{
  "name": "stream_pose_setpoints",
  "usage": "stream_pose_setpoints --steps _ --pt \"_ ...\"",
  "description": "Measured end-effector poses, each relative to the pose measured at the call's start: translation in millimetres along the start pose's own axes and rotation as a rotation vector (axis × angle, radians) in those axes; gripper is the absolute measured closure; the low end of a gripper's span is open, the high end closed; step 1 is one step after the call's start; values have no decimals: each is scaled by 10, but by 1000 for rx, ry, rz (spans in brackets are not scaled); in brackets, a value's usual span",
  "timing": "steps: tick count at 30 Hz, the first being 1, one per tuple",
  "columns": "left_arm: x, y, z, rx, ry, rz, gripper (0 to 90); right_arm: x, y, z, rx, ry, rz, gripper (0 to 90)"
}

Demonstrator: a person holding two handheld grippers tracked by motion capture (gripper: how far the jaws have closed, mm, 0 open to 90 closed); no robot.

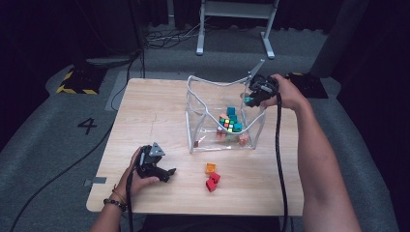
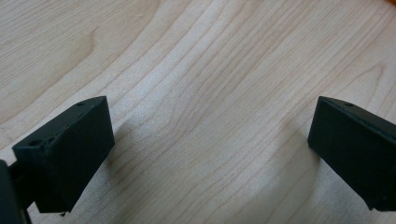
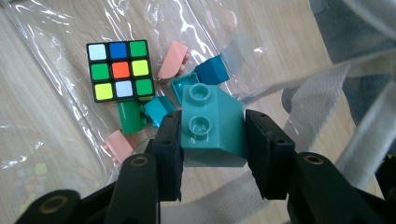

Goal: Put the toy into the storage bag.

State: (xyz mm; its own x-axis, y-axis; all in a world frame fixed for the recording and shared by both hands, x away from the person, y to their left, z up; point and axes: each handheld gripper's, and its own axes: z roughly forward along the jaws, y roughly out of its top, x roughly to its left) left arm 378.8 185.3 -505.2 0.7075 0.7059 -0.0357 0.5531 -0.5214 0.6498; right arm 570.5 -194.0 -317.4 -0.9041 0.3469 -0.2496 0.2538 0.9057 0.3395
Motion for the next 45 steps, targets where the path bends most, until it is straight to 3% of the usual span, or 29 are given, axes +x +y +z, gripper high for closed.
stream_pose_setpoints --steps 9,16,20,26,36,45 --pt "1 0 0 0 0 0 5 5 -60 -1 -19 2 7 590" --pt "1 0 0 0 -1 0 5 21 -125 -41 -85 17 29 587" --pt "0 1 0 0 0 0 5 35 -165 -55 -163 28 54 567" --pt "1 0 0 0 -1 0 4 104 -229 -97 -253 10 53 549" --pt "0 0 0 0 -1 -1 5 245 -416 -283 -504 -47 171 492" --pt "0 1 0 0 -1 -1 5 410 -568 -436 -581 -67 221 369"
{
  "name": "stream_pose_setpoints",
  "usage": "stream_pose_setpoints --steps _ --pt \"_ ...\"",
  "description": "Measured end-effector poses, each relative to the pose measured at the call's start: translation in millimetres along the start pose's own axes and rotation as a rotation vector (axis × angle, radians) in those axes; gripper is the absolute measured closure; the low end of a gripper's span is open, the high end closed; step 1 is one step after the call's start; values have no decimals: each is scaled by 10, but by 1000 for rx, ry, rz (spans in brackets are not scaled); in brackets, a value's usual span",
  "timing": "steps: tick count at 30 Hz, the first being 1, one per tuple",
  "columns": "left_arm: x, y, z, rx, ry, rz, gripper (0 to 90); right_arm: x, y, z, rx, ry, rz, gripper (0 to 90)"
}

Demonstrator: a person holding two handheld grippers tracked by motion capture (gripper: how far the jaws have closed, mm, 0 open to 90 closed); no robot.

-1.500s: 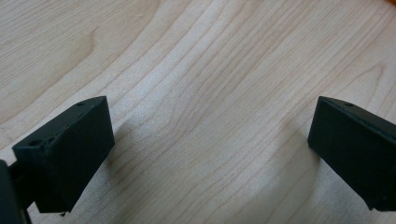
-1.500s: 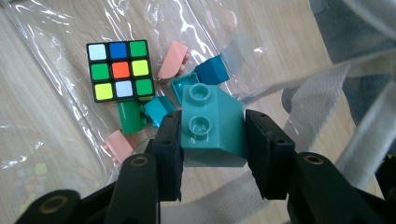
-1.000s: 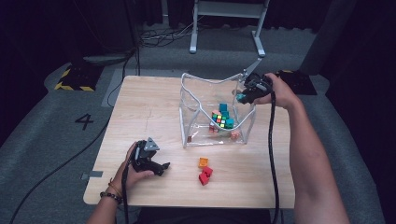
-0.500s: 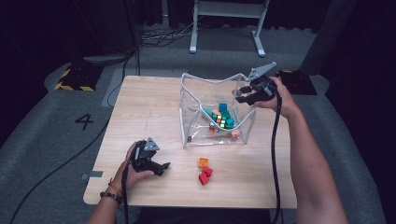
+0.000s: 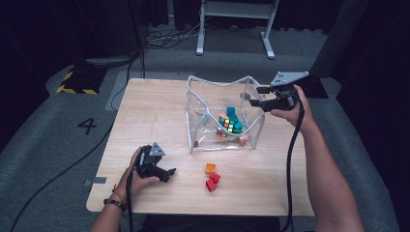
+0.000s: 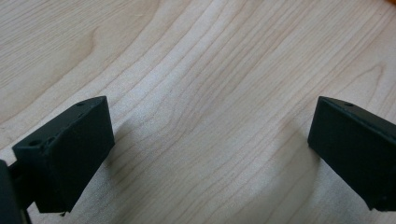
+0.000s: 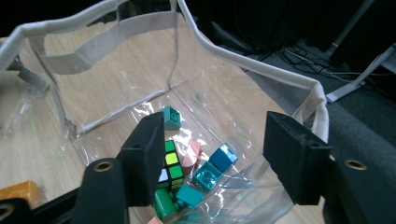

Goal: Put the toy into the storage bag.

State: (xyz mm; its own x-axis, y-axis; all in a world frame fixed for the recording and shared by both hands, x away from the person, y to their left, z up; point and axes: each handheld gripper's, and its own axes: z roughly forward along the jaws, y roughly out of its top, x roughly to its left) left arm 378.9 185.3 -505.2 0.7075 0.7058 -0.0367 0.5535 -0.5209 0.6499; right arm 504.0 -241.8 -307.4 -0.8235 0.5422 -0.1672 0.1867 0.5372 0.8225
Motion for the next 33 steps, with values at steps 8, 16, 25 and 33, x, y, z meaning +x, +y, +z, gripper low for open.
stream_pose_setpoints --steps 8,16,25,33 --pt "0 0 0 0 0 0 4 140 -90 -243 -72 -19 8 334" --pt "0 0 0 0 0 1 4 374 -285 -391 -109 -7 -8 322" --pt "0 0 -1 0 0 0 5 585 -647 -450 -141 6 51 324" --pt "1 0 -1 0 1 3 5 800 -932 -370 -144 45 55 325"
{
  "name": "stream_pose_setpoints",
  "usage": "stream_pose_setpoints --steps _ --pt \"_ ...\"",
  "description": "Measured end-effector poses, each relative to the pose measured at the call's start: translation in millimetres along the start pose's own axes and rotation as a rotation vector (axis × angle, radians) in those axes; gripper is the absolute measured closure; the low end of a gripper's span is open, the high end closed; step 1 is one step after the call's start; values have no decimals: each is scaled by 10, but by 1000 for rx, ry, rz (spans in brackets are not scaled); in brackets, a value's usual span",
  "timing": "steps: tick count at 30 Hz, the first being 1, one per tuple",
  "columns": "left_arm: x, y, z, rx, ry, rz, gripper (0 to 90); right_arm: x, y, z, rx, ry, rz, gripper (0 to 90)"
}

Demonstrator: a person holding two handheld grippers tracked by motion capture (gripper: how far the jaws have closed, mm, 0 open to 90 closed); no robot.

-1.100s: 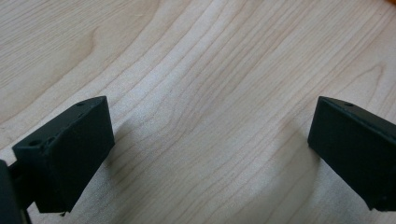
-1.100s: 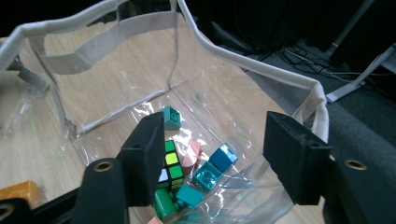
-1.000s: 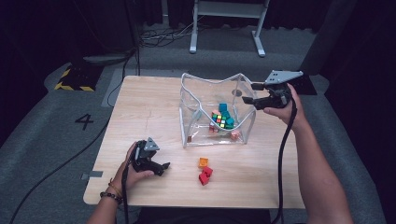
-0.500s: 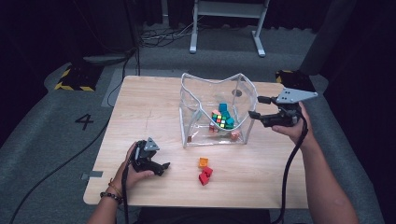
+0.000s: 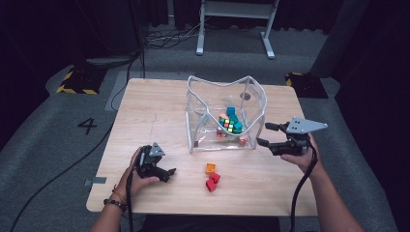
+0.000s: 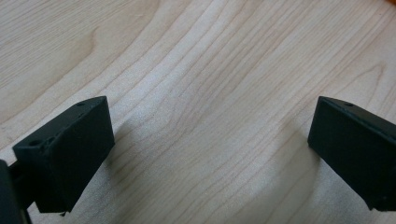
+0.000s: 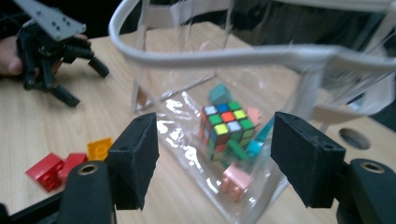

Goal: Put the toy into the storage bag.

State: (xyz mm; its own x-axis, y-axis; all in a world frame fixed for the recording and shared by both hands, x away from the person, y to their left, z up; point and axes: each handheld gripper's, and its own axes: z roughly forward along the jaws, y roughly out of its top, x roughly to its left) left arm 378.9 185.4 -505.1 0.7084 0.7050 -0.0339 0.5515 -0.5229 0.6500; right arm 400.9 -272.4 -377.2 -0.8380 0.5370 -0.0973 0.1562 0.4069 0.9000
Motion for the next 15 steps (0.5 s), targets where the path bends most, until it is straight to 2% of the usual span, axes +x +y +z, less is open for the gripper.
stream_pose_setpoints --steps 2,3,4,6,11,15 --pt "0 0 0 0 0 0 5 72 -76 30 12 1 2 328" --pt "0 0 0 0 0 0 5 103 -115 50 13 18 5 328" --pt "-1 0 1 0 -1 -2 5 130 -153 76 22 35 1 328" --pt "-1 0 1 0 -1 -3 5 203 -210 131 41 38 -19 331" --pt "-1 0 1 0 -1 -3 5 373 -317 266 63 107 -19 339" --pt "-1 0 0 0 -1 -2 5 536 -399 435 104 159 -45 346"
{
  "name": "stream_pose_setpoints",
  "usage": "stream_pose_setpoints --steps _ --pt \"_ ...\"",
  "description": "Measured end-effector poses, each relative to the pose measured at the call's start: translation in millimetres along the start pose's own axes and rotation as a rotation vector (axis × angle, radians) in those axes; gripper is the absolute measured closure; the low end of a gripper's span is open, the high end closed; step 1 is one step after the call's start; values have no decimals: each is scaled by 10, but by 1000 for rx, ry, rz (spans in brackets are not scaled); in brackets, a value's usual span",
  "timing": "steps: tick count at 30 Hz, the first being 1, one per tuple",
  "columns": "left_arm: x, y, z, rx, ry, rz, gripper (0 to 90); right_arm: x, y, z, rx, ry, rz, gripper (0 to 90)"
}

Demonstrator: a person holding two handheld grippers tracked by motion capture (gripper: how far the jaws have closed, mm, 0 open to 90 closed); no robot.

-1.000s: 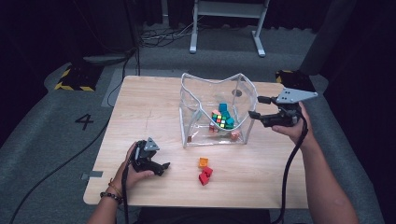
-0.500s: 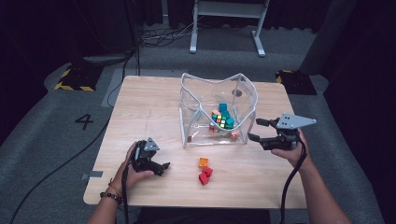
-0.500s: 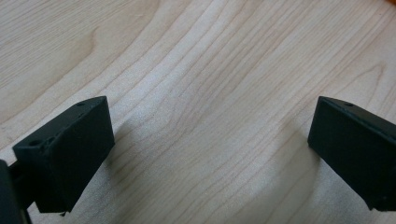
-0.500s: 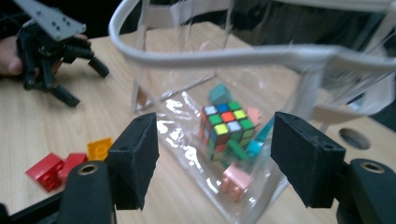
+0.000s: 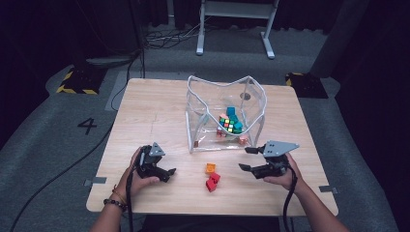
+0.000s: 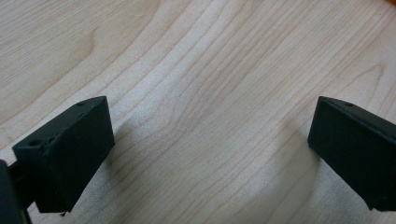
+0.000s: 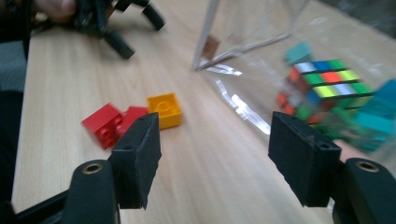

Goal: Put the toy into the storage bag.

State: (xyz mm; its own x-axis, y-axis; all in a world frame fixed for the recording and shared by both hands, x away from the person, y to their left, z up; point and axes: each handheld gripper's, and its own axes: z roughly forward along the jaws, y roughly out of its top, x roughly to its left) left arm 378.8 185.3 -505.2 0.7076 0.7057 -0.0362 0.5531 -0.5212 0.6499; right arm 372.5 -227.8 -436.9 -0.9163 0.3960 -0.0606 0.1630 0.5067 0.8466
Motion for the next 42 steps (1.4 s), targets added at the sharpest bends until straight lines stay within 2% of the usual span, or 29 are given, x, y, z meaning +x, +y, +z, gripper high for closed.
stream_pose_setpoints --steps 7,8,9,10,12,15,17,19,20,23,25,30,31,32,37,39,40,41,42 --pt "0 0 0 0 0 0 5 176 -68 371 53 80 -24 365" --pt "0 0 0 0 0 0 5 211 -74 410 57 89 -2 371" --pt "1 0 0 0 1 2 5 215 -82 450 53 100 -6 376" --pt "1 0 0 0 1 2 5 245 -89 494 64 108 22 376" --pt "0 0 -1 1 0 1 5 264 -96 553 64 121 -12 379" --pt "2 0 -1 0 1 3 5 317 -88 621 72 136 -18 385" --pt "2 0 -1 1 1 3 5 340 -80 662 79 130 -35 392" --pt "1 1 -1 1 1 2 5 361 -77 700 93 128 -28 409" --pt "2 0 -1 1 1 3 5 363 -84 734 98 112 -50 418" --pt "1 0 -1 0 1 2 5 352 -100 762 101 139 -52 430" --pt "0 0 0 0 0 1 5 367 -97 786 104 120 -55 456" --pt "0 0 0 0 0 0 5 370 -91 817 108 126 -64 501" --pt "0 0 0 0 0 0 5 380 -95 827 111 121 -51 509" --pt "2 1 -1 1 1 3 5 373 -102 831 117 118 -65 522" --pt "0 0 0 0 0 0 5 400 -103 844 109 133 -51 506" --pt "2 1 -1 0 1 3 5 399 -96 849 115 133 -82 515" --pt "2 1 -1 0 1 3 5 421 -93 863 111 134 -63 514" --pt "0 0 0 0 0 1 5 412 -93 866 115 139 -82 519" --pt "0 0 0 0 0 0 5 430 -86 881 114 129 -67 531"
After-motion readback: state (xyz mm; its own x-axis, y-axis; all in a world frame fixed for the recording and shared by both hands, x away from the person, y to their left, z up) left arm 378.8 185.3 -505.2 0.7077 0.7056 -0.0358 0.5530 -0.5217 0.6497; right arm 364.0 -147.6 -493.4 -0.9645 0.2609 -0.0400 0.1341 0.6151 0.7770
